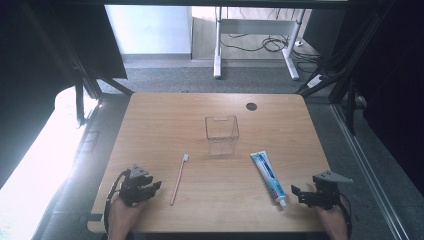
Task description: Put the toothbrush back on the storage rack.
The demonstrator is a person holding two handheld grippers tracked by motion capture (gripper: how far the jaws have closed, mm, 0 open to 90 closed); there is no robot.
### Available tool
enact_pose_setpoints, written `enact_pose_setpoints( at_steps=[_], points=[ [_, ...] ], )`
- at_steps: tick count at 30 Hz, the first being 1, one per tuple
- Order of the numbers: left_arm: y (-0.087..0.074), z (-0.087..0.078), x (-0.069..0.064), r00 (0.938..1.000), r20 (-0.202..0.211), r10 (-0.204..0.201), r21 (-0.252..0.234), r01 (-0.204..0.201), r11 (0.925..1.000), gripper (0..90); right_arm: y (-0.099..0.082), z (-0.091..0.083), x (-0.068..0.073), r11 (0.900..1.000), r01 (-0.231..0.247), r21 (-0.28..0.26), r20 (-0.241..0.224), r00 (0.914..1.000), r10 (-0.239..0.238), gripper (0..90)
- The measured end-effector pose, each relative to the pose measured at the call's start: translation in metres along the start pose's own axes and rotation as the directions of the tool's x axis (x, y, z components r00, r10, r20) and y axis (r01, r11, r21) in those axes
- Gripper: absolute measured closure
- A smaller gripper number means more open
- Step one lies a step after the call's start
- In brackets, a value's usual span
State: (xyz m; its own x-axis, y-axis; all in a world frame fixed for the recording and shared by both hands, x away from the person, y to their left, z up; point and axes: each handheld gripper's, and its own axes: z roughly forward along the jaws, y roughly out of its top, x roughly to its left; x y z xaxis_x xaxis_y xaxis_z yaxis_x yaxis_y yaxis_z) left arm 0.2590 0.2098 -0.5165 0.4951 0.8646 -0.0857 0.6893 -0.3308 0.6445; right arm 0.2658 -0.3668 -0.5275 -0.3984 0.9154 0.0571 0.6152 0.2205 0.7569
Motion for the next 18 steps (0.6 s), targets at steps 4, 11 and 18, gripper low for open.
enact_pose_setpoints(
  at_steps=[4,11,18],
  points=[
    [0.001,0.0,-0.001,0.9996,0.022,0.018,0.004,-0.018,0.9998,71.0,0.0,0.0,0.0,1.0,0.003,0.003,0.002,1.0,-0.003,4.1],
    [0.003,0.001,-0.007,0.9973,0.065,0.036,0.005,-0.037,0.9993,84.6,0.0,0.001,0.0,1.0,0.006,0.006,0.005,1.0,-0.006,4.9],
    [0.008,-0.002,-0.014,0.9903,0.136,0.026,-0.051,-0.019,0.9985,86.3,-0.001,0.002,0.0,0.9999,0.01,0.013,0.005,0.9999,-0.01,5.2]
  ],
)
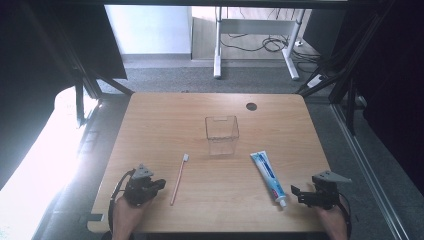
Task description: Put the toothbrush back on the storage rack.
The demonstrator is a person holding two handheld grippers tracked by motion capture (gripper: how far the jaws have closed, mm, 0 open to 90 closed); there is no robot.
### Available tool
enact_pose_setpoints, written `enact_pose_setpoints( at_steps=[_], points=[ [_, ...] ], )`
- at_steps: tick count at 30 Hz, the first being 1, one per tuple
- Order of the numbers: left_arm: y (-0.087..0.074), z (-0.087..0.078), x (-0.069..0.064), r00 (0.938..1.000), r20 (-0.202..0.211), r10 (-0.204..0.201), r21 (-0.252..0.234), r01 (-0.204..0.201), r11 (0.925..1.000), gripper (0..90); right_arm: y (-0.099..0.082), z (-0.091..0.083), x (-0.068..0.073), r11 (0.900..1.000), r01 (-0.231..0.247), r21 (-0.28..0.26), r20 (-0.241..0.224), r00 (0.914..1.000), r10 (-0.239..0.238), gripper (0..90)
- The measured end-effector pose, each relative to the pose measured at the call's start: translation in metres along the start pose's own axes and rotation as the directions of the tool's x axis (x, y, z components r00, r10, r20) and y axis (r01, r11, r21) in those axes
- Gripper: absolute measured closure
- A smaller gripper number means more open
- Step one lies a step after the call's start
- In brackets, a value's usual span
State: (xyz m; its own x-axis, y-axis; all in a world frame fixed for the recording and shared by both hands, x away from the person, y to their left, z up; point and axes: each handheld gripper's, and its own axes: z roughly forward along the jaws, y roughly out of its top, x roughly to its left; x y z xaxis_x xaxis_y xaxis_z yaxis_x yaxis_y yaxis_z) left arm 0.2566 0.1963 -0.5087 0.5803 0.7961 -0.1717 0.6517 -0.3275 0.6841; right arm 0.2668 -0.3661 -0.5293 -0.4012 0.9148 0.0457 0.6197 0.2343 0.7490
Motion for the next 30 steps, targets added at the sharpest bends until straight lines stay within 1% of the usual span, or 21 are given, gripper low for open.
enact_pose_setpoints(
  at_steps=[1,3,5,7,8,9,11,15,17,19,21,22,23,25,26,27,30],
  points=[
    [0.0,0.001,-0.001,1.0,0.008,0.005,0.0,-0.005,1.0,86.1,0.0,0.0,0.0,1.0,0.0,0.0,0.0,1.0,0.0,5.2],
    [0.001,0.005,-0.006,0.9997,0.006,0.025,0.013,-0.025,0.9996,86.0,0.0,0.0,0.0,1.0,0.001,-0.001,0.0,1.0,-0.001,5.2],
    [0.002,0.008,-0.009,0.9993,0.011,0.035,0.017,-0.035,0.9992,85.1,0.0,0.0,0.0,1.0,0.0,-0.001,0.0,1.0,0.0,5.3],
    [0.004,0.011,-0.014,0.9977,0.016,0.065,0.016,-0.066,0.9977,82.3,0.0,0.0,0.0,1.0,0.001,0.0,0.0,1.0,-0.001,5.4],
    [0.005,0.014,-0.018,0.9966,0.025,0.079,0.02,-0.08,0.9966,82.1,0.0,0.001,-0.001,1.0,0.001,0.0,0.001,1.0,-0.001,5.4],
    [0.005,0.014,-0.018,0.9966,0.025,0.079,0.02,-0.08,0.9966,82.1,0.0,0.001,-0.001,1.0,0.0,0.001,0.003,1.0,0.0,5.5],
    [0.006,0.018,-0.022,0.995,0.037,0.093,0.029,-0.094,0.9952,82.0,0.0,0.001,-0.001,1.0,-0.002,0.001,0.003,1.0,0.002,5.5],
    [0.009,0.025,-0.03,0.9928,0.046,0.11,0.047,-0.112,0.9926,83.6,0.001,0.001,-0.001,1.0,-0.001,-0.001,0.001,1.0,0.001,5.5],
    [0.009,0.027,-0.032,0.9928,0.047,0.11,0.053,-0.112,0.9923,85.0,0.001,0.002,0.0,1.0,0.001,0.001,0.0,1.0,-0.001,5.5],
    [0.01,0.029,-0.034,0.9913,0.049,0.122,0.064,-0.125,0.9901,85.6,0.001,0.002,0.0,1.0,0.001,0.001,0.0,1.0,-0.001,5.5],
    [0.01,0.031,-0.036,0.9907,0.052,0.126,0.075,-0.129,0.9888,86.6,0.001,0.002,0.0,1.0,0.001,0.001,-0.001,1.0,-0.001,5.6],
    [0.01,0.032,-0.038,0.9908,0.049,0.126,0.081,-0.13,0.9883,87.4,0.001,0.002,0.0,1.0,0.001,0.001,-0.001,1.0,-0.001,5.5],
    [0.01,0.033,-0.038,0.9896,0.048,0.136,0.088,-0.14,0.9863,87.4,0.001,0.001,0.0,1.0,0.002,0.001,0.0,1.0,-0.002,5.5],
    [0.01,0.035,-0.04,0.9889,0.042,0.143,0.104,-0.146,0.9837,89.2,0.001,0.001,-0.001,1.0,0.0,0.0,0.001,1.0,0.0,5.5],
    [0.01,0.036,-0.041,0.9892,0.036,0.142,0.115,-0.145,0.9827,89.4,0.001,0.001,-0.001,1.0,0.001,0.0,0.001,1.0,-0.001,5.5],
    [0.01,0.036,-0.041,0.9892,0.036,0.142,0.115,-0.145,0.9827,89.5,0.001,0.001,-0.001,1.0,0.001,0.0,0.001,1.0,-0.001,5.5],
    [0.01,0.037,-0.042,0.9891,0.019,0.146,0.129,-0.147,0.9806,89.6,0.0,0.001,-0.001,1.0,0.002,0.001,0.002,1.0,-0.002,5.9]
  ],
)
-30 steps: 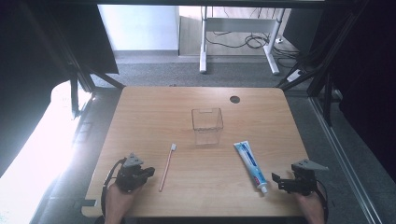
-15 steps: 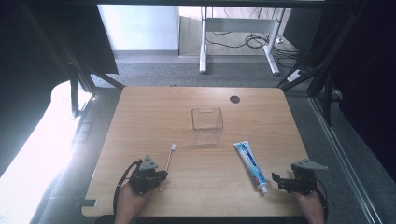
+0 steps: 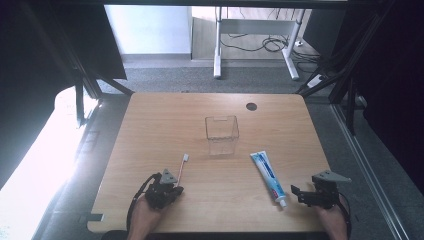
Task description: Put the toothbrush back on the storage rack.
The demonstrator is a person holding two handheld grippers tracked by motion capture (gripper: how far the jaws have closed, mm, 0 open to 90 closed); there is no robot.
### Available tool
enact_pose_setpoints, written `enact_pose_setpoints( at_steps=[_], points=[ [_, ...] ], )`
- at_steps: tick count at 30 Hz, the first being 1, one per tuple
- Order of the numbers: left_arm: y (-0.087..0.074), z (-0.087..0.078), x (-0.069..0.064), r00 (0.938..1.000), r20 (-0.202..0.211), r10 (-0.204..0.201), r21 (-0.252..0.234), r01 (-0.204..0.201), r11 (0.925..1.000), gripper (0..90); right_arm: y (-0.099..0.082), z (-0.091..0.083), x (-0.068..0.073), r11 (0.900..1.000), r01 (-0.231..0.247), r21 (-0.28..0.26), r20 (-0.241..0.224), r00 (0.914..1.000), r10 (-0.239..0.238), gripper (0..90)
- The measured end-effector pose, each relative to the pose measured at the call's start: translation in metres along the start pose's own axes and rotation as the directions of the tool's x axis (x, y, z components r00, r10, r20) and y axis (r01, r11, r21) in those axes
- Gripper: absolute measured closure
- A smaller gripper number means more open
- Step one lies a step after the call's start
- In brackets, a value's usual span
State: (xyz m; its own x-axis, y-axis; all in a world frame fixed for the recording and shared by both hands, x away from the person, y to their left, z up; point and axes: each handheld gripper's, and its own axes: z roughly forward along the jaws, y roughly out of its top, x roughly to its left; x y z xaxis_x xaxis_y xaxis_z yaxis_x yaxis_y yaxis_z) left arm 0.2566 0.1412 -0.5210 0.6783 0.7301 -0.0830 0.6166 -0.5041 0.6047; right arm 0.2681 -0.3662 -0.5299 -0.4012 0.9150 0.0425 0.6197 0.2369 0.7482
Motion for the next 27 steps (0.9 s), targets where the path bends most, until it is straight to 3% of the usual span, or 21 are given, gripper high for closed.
enact_pose_setpoints(
  at_steps=[27],
  points=[
    [-0.009,-0.008,0.018,0.9978,-0.051,-0.042,0.014,0.043,0.999,89.6,-0.001,0.0,-0.002,0.9999,-0.016,0.005,-0.001,0.9999,0.016,7.4]
  ],
)
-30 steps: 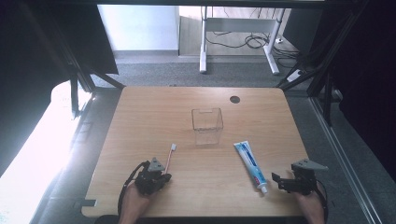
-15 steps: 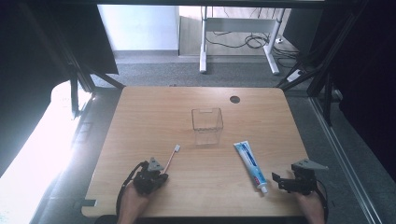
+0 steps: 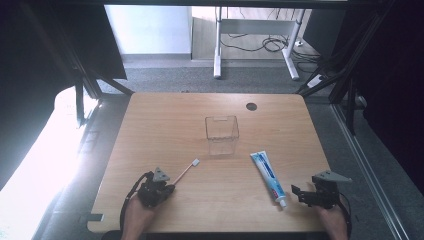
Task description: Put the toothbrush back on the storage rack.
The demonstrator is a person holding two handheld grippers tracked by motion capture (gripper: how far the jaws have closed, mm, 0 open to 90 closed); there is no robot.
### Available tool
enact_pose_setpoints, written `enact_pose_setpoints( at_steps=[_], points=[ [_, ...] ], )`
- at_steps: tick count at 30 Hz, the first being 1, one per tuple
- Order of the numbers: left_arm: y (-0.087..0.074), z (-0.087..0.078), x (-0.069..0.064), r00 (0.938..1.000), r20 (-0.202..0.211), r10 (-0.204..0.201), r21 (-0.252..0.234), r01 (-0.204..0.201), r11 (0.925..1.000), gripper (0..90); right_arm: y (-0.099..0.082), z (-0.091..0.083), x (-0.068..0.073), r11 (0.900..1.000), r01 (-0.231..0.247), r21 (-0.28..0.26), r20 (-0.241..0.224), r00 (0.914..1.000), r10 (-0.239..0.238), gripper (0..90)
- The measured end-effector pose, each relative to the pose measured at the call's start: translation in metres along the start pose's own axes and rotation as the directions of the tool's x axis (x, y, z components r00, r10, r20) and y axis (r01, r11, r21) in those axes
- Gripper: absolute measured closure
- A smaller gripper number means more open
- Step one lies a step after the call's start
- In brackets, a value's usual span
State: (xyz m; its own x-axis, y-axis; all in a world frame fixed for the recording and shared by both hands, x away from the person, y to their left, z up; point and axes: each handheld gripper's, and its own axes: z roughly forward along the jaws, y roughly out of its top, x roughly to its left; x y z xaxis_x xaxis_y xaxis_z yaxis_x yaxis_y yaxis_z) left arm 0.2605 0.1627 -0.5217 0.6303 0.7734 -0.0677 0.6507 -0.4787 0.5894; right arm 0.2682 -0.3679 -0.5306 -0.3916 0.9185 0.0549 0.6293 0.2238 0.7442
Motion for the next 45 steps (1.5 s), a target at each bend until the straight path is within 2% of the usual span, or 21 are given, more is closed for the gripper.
enact_pose_setpoints(
  at_steps=[9,14,16,17,18,22,29,30,35,39,44,45],
  points=[
    [-0.002,-0.005,0.003,0.9999,0.01,-0.005,-0.005,0.005,1.0,89.6,0.0,0.0,0.0,1.0,-0.003,-0.001,0.0,1.0,0.003,7.6],
    [0.0,-0.009,0.005,0.9995,0.023,-0.023,-0.028,0.024,0.9993,88.7,0.0,0.0,-0.001,1.0,-0.004,-0.002,0.002,1.0,0.004,7.5],
    [0.0,-0.011,0.008,0.9987,0.038,-0.034,-0.03,0.035,0.999,83.8,-0.001,0.0,-0.001,1.0,-0.006,0.0,0.004,1.0,0.006,7.6],
    [0.001,-0.011,0.009,0.9985,0.044,-0.033,-0.03,0.034,0.999,78.2,-0.001,0.0,-0.002,1.0,-0.007,0.0,0.004,1.0,0.007,7.6],
    [0.001,-0.011,0.01,0.9979,0.054,-0.037,-0.03,0.038,0.9988,78.2,-0.001,0.0,-0.002,1.0,-0.007,0.0,0.004,1.0,0.007,7.6],
    [0.005,-0.011,0.016,0.9973,0.064,-0.036,-0.033,0.039,0.9987,61.4,-0.001,0.001,-0.002,0.9999,-0.014,0.006,0.007,0.9999,0.014,7.6],
    [0.013,-0.009,0.022,0.9985,0.054,-0.01,-0.007,0.01,0.9999,57.7,-0.001,0.001,-0.002,0.9998,-0.019,0.005,0.007,0.9998,0.019,7.5],
    [0.014,-0.009,0.022,0.9983,0.055,-0.017,-0.009,0.017,0.9998,57.6,-0.001,0.002,-0.003,0.9998,-0.018,0.005,0.007,0.9998,0.018,7.6],
    [0.02,-0.005,0.024,0.9975,0.042,0.058,0.0,-0.058,0.9983,55.3,0.0,0.002,-0.002,0.9998,-0.019,0.008,0.006,0.9998,0.019,7.5],
    [0.025,-0.001,0.026,0.9979,0.058,0.03,0.018,-0.031,0.9993,56.3,0.0,0.003,-0.002,0.9998,-0.02,0.008,0.006,0.9998,0.02,7.6],
    [0.034,0.005,0.027,0.9963,0.064,0.058,0.056,-0.062,0.9965,58.0,0.0,0.002,-0.002,0.9998,-0.019,0.007,0.006,0.9998,0.019,7.6],
    [0.036,0.006,0.026,0.9962,0.068,0.054,0.071,-0.059,0.9957,58.4,0.0,0.002,-0.002,0.9998,-0.02,0.006,0.007,0.9998,0.02,7.6]
  ],
)
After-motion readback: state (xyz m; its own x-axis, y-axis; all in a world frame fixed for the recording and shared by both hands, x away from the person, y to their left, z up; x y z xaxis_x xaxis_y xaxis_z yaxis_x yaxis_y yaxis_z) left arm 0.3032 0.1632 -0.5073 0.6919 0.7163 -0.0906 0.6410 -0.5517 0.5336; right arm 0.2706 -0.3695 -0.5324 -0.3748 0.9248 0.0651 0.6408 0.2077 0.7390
